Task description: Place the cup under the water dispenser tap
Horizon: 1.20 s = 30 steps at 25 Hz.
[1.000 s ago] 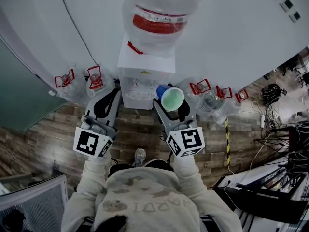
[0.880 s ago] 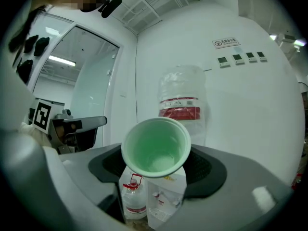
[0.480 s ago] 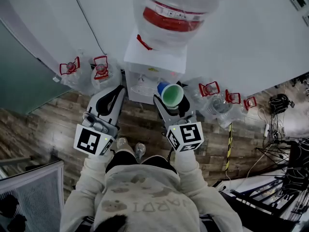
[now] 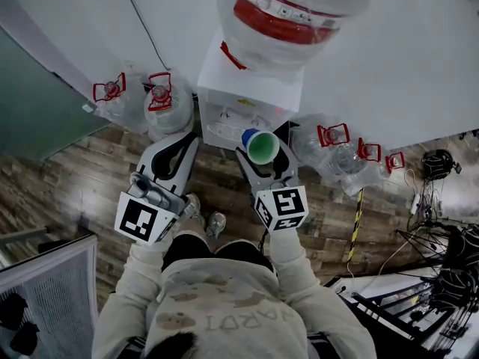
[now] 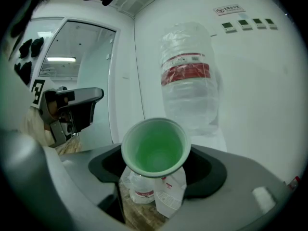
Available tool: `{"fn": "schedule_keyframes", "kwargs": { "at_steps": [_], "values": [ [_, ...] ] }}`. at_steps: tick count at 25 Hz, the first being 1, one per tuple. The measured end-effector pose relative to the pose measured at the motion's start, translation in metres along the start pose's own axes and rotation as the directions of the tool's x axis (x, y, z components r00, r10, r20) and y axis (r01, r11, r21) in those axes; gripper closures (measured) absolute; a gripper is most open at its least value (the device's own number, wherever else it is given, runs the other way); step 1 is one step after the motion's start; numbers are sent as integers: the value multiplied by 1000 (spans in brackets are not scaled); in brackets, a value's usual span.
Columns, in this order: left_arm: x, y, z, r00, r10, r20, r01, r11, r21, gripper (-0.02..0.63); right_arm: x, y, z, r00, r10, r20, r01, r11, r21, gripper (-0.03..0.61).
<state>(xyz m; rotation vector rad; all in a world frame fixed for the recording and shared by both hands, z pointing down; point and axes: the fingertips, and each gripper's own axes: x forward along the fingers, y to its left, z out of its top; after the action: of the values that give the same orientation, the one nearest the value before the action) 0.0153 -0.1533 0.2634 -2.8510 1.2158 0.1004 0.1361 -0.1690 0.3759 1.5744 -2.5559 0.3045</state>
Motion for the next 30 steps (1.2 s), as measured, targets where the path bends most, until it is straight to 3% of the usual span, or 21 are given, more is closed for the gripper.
{"fn": "schedule_keyframes", "kwargs": {
  "at_steps": [13, 30],
  "values": [
    [2, 20, -53, 998, -5, -56, 1, 998, -69, 609, 56, -5, -79, 995, 7, -99, -3, 999, 40, 225],
    [-1, 42, -133, 994, 3, -108, -16, 993, -114, 609, 117, -16, -182, 979, 5, -204, -4, 1000, 7, 224]
  ]
}}
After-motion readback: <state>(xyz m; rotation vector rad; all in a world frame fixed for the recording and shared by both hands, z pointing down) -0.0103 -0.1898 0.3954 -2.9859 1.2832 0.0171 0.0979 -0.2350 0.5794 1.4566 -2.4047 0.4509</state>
